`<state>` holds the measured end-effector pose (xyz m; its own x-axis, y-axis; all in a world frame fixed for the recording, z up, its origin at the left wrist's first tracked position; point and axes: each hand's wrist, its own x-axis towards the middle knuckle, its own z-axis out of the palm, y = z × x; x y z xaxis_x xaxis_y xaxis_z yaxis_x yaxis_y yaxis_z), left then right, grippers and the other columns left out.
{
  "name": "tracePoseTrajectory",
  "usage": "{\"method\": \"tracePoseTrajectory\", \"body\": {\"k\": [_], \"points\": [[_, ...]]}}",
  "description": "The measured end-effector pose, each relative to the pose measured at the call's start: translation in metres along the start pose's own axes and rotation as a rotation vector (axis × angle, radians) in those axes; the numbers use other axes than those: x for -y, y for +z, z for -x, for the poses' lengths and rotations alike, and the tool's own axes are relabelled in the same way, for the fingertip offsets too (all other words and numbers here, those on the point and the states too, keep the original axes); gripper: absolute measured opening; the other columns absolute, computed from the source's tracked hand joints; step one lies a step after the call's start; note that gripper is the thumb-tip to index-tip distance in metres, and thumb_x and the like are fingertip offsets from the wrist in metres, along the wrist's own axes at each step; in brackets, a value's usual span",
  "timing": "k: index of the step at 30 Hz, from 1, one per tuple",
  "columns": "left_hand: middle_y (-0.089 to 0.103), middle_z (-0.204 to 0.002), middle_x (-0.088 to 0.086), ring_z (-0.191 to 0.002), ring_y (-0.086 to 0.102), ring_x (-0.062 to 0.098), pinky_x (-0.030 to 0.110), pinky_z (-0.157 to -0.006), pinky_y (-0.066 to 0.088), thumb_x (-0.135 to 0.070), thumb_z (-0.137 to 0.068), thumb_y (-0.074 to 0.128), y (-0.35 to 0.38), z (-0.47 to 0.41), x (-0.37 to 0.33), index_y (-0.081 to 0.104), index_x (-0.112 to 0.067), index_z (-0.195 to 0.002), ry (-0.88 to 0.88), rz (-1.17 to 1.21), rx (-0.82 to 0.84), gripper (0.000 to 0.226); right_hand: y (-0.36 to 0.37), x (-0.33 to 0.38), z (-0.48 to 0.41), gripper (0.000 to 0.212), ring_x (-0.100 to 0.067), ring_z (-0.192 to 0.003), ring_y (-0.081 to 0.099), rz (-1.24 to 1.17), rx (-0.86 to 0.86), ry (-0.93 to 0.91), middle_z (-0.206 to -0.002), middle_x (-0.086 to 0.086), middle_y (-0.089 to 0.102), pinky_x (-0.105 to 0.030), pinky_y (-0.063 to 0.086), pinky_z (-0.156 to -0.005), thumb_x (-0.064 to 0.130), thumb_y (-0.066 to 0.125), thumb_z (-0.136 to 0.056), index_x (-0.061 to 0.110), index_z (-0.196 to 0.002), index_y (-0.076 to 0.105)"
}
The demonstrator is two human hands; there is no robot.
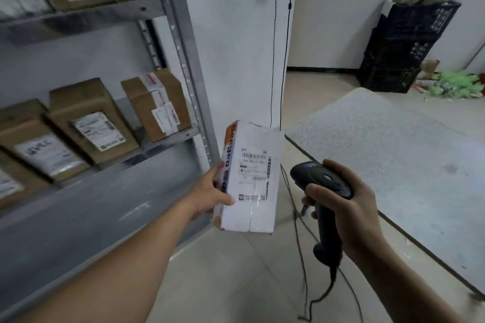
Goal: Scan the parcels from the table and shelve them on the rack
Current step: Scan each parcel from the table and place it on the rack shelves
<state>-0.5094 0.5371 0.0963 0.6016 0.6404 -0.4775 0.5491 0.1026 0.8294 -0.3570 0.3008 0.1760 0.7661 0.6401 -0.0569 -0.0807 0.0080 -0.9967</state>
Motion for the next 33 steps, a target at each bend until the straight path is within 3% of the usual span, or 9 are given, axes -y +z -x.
{"method": "tracePoseTrajectory", "body": {"k": [2,4,7,13,18,21,23,29,33], "points": [[0.058,-0.126,0.001,-0.112,0.06,0.025,0.036,-0.074,0.059,0.01,-0.074,0.076,-0.011,0.001,0.007,0.02,-0.037,-0.158,-0.005,-0.045,-0.013,0.112,0.011,-0.007,-0.001,0.054,-0.036,-0.072,0.074,-0.015,0.02,0.014,-0.089,-0.011,0.076,-0.044,0.054,-0.06,0.017,0.077,-0.06,0.029,-0.112,0.067],[0.055,-0.138,0.003,-0.121,0.057,0.027,0.05,-0.097,0.054,0.008,-0.07,0.079,-0.022,0.002,0.014,0.019,-0.037,-0.158,-0.017,-0.111,-0.024,0.116,0.019,-0.015,-0.002,0.059,-0.036,-0.072,0.073,-0.029,0.04,0.04,-0.087,-0.014,0.075,-0.043,0.053,-0.061,0.016,0.078,-0.06,0.027,-0.117,0.066],[0.049,-0.146,-0.002,-0.132,0.05,0.026,0.052,-0.108,0.045,0.007,-0.072,0.078,-0.036,0.006,0.021,0.017,-0.034,-0.159,-0.047,-0.235,-0.024,0.114,0.028,-0.025,-0.005,0.06,-0.037,-0.075,0.074,-0.024,0.073,0.081,-0.088,-0.013,0.076,-0.04,0.054,-0.06,0.018,0.078,-0.059,0.03,-0.117,0.065],[0.044,-0.153,-0.004,-0.139,0.044,0.021,0.047,-0.106,0.045,0.006,-0.069,0.078,-0.067,0.003,0.04,0.016,-0.03,-0.16,-0.093,-0.369,-0.082,0.115,0.043,-0.048,-0.014,0.066,-0.037,-0.081,0.074,-0.012,0.11,0.165,-0.095,-0.008,0.076,-0.037,0.059,-0.061,0.013,0.084,-0.062,0.031,-0.121,0.064],[0.049,-0.146,-0.006,-0.133,0.05,0.025,0.05,-0.1,0.053,0.003,-0.065,0.08,-0.103,-0.016,0.072,0.019,-0.034,-0.159,-0.13,-0.485,-0.096,0.118,0.073,-0.071,-0.013,0.064,-0.034,-0.081,0.074,0.022,0.111,0.199,-0.099,-0.008,0.075,-0.037,0.062,-0.063,0.023,0.08,-0.058,0.036,-0.119,0.065],[0.045,-0.143,-0.002,-0.129,0.051,0.029,0.051,-0.097,0.055,-0.002,-0.061,0.079,-0.13,-0.039,0.098,0.017,-0.04,-0.157,-0.156,-0.621,-0.081,0.121,0.099,-0.091,-0.014,0.061,-0.032,-0.081,0.075,0.034,0.094,0.202,-0.098,-0.005,0.074,-0.041,0.062,-0.066,0.009,0.088,-0.07,0.041,-0.116,0.062],[0.043,-0.141,0.002,-0.122,0.055,0.03,0.05,-0.094,0.056,-0.008,-0.059,0.079,-0.152,-0.06,0.12,0.014,-0.046,-0.155,-0.162,-0.719,-0.068,0.123,0.119,-0.108,-0.015,0.061,-0.031,-0.082,0.075,0.048,0.061,0.202,-0.101,-0.004,0.073,-0.042,0.062,-0.068,0.002,0.082,-0.076,0.042,-0.117,0.06],[0.035,-0.127,0.005,-0.099,0.057,0.027,0.038,-0.085,0.057,-0.008,-0.075,0.076,-0.212,-0.118,0.172,0.017,-0.047,-0.151,-0.159,-0.956,-0.058,0.104,0.184,-0.157,-0.027,0.057,-0.03,-0.08,0.075,0.038,-0.09,0.217,-0.103,-0.006,0.072,-0.044,0.061,-0.069,0.003,0.08,-0.078,0.037,-0.119,0.06],[0.035,-0.125,0.007,-0.098,0.058,0.028,0.043,-0.087,0.058,-0.014,-0.076,0.078,-0.24,-0.159,0.198,0.02,-0.043,-0.145,-0.16,-1.054,-0.057,0.094,0.221,-0.19,-0.042,0.062,-0.029,-0.081,0.075,0.055,-0.115,0.221,-0.103,-0.003,0.071,-0.041,0.06,-0.066,0.005,0.08,-0.079,0.028,-0.133,0.058]]}}
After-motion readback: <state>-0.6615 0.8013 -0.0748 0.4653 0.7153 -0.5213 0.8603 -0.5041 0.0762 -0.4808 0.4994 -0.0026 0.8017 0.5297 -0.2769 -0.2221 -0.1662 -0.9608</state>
